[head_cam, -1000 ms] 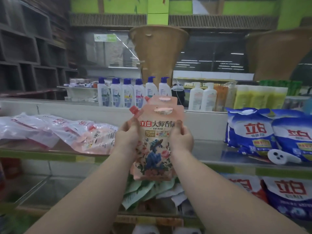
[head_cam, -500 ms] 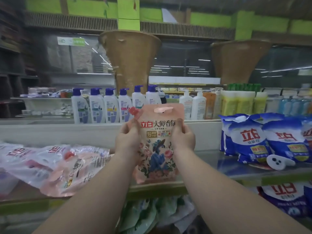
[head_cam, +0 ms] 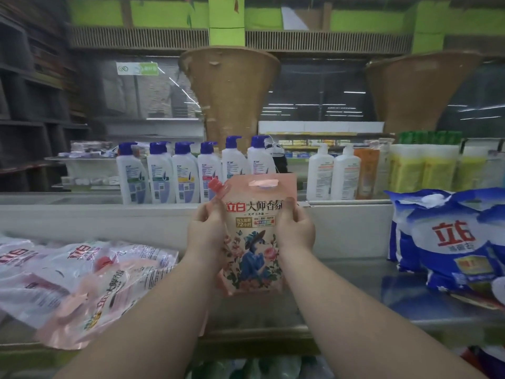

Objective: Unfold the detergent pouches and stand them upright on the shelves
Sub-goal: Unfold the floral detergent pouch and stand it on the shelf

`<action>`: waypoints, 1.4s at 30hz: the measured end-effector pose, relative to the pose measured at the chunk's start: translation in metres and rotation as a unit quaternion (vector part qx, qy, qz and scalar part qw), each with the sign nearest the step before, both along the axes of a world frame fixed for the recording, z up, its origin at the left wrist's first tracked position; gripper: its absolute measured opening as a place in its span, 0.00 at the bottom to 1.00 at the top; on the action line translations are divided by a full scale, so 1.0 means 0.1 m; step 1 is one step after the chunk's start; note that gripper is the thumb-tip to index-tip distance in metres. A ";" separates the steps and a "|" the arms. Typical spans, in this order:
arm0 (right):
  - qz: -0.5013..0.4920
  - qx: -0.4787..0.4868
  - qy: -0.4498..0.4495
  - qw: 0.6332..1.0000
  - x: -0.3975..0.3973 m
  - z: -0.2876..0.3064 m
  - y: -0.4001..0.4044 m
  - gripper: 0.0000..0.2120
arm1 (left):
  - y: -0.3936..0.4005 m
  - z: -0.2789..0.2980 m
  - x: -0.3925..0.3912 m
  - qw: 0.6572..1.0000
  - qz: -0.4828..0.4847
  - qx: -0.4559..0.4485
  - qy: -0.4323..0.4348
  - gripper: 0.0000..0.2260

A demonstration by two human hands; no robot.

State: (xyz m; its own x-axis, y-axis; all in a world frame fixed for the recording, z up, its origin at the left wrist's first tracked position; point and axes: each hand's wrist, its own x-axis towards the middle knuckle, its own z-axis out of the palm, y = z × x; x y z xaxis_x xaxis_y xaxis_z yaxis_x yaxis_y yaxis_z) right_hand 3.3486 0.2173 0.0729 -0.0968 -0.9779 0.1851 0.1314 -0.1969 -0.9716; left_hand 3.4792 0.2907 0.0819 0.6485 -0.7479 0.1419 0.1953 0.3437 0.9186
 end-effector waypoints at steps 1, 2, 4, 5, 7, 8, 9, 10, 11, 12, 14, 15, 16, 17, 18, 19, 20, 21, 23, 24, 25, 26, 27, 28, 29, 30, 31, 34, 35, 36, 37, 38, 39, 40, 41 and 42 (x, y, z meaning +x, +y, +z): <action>0.004 -0.001 0.002 1.000 0.01 -0.02 -0.05 0.22 | -0.04 -0.02 0.01 1.000 0.005 0.003 0.002 0.12; 0.007 -0.005 0.005 1.000 0.03 -0.03 -0.10 0.21 | -0.08 -0.03 0.02 1.000 0.011 0.006 0.003 0.12; 0.011 -0.012 0.011 1.000 0.07 -0.08 -0.18 0.21 | -0.13 -0.06 0.04 1.000 0.022 0.012 0.008 0.12; 0.011 -0.013 0.014 1.000 0.09 -0.11 -0.21 0.22 | -0.16 -0.08 0.06 1.000 0.026 0.012 0.010 0.12; 0.007 -0.016 0.024 1.000 0.14 -0.16 -0.25 0.24 | -0.19 -0.10 0.09 0.999 0.040 0.011 0.009 0.11; 0.003 -0.018 0.028 0.999 0.16 -0.18 -0.27 0.24 | -0.21 -0.12 0.11 0.999 0.044 0.011 0.008 0.11; -0.002 -0.020 0.029 0.999 0.18 -0.19 -0.29 0.25 | -0.24 -0.14 0.13 0.999 0.045 0.008 0.010 0.10; -0.006 -0.022 0.027 0.999 0.20 -0.20 -0.32 0.25 | -0.27 -0.15 0.14 0.999 0.043 0.003 0.015 0.10; -0.009 -0.021 0.023 0.999 0.22 -0.21 -0.34 0.24 | -0.29 -0.16 0.16 0.999 0.040 -0.003 0.021 0.09; -0.012 -0.017 0.018 1.000 0.24 -0.22 -0.37 0.24 | -0.31 -0.17 0.16 0.999 0.037 -0.009 0.026 0.09; -0.025 -0.016 0.012 0.999 0.27 -0.25 -0.41 0.24 | -0.35 -0.18 0.16 0.999 0.029 -0.014 0.030 0.08; -0.037 -0.018 0.012 0.999 0.27 -0.26 -0.42 0.25 | -0.37 -0.19 0.16 0.999 0.022 -0.015 0.031 0.08; -0.049 -0.021 0.012 0.999 0.27 -0.26 -0.44 0.25 | -0.38 -0.20 0.16 0.999 0.013 -0.017 0.032 0.08; -0.058 -0.023 0.010 0.998 0.26 -0.26 -0.44 0.26 | -0.39 -0.20 0.15 0.999 0.002 -0.019 0.033 0.08; -0.064 -0.021 0.008 0.998 0.25 -0.25 -0.45 0.25 | -0.42 -0.21 0.14 0.999 -0.004 -0.020 0.033 0.08; -0.068 -0.019 0.007 0.997 0.24 -0.25 -0.45 0.25 | -0.44 -0.22 0.14 0.999 -0.005 -0.019 0.032 0.08; -0.071 -0.019 0.007 0.997 0.22 -0.25 -0.46 0.24 | -0.45 -0.22 0.13 0.999 -0.006 -0.017 0.032 0.09; -0.074 -0.021 0.006 0.997 0.20 -0.25 -0.47 0.24 | -0.46 -0.22 0.12 0.999 -0.007 -0.014 0.032 0.09; -0.078 -0.029 0.003 0.997 0.18 -0.27 -0.49 0.24 | -0.49 -0.23 0.09 0.999 -0.012 -0.015 0.033 0.09; -0.078 -0.030 0.004 0.997 0.17 -0.27 -0.51 0.24 | -0.50 -0.24 0.07 0.999 -0.014 -0.017 0.033 0.10; -0.073 -0.031 0.004 0.997 0.16 -0.28 -0.52 0.24 | -0.50 -0.25 0.07 0.999 -0.012 -0.018 0.034 0.10; -0.066 -0.031 0.001 0.997 0.16 -0.29 -0.53 0.24 | -0.50 -0.25 0.06 0.999 -0.010 -0.020 0.036 0.11; -0.060 -0.029 0.000 0.998 0.16 -0.30 -0.53 0.24 | -0.50 -0.26 0.06 0.999 -0.010 -0.023 0.038 0.11; -0.056 -0.028 -0.001 0.998 0.16 -0.31 -0.53 0.25 | -0.50 -0.27 0.07 0.999 -0.010 -0.023 0.037 0.11; -0.052 -0.026 -0.001 0.998 0.15 -0.31 -0.51 0.25 | -0.49 -0.27 0.06 0.999 -0.010 -0.022 0.033 0.11; -0.048 -0.025 -0.001 0.999 0.14 -0.31 -0.50 0.25 | -0.49 -0.26 0.07 0.999 -0.008 -0.019 0.029 0.11; -0.042 -0.024 -0.001 0.999 0.13 -0.31 -0.49 0.24 | -0.48 -0.26 0.07 1.000 -0.003 -0.014 0.025 0.11; -0.022 -0.021 0.001 1.000 0.09 -0.28 -0.46 0.24 | -0.48 -0.24 0.06 1.000 0.009 -0.001 0.016 0.12; -0.018 -0.019 0.001 1.000 0.08 -0.27 -0.45 0.23 | -0.47 -0.24 0.06 1.000 0.008 0.001 0.015 0.12; -0.015 -0.016 0.002 1.000 0.07 -0.27 -0.44 0.23 | -0.47 -0.24 0.07 1.000 0.005 0.003 0.014 0.13; -0.012 -0.013 0.005 1.000 0.06 -0.27 -0.44 0.23 | -0.46 -0.23 0.06 1.000 0.001 0.004 0.014 0.13; -0.009 -0.011 0.010 1.000 0.06 -0.27 -0.43 0.23 | -0.46 -0.23 0.07 1.000 -0.004 0.006 0.013 0.13; -0.006 -0.009 0.014 1.000 0.05 -0.26 -0.41 0.23 | -0.44 -0.22 0.06 1.000 -0.009 0.007 0.013 0.13; -0.003 -0.011 0.019 1.000 0.04 -0.27 -0.40 0.23 | -0.43 -0.21 0.06 1.000 -0.014 0.009 0.010 0.13; 0.000 -0.015 0.024 1.000 0.02 -0.26 -0.38 0.23 | -0.41 -0.21 0.05 1.000 -0.019 0.011 0.005 0.14; 0.007 -0.019 0.029 0.999 0.00 -0.27 -0.37 0.23 | -0.39 -0.21 0.05 1.000 -0.026 0.013 0.000 0.16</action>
State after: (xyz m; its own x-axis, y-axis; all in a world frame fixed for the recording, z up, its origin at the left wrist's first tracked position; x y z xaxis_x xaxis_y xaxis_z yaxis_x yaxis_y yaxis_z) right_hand 3.3483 0.1804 0.0463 -0.0710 -0.9714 0.2266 0.0788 -0.2319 -0.9696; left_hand 3.4840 0.2518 0.0612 0.6086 -0.7840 0.1223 0.2117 0.3090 0.9272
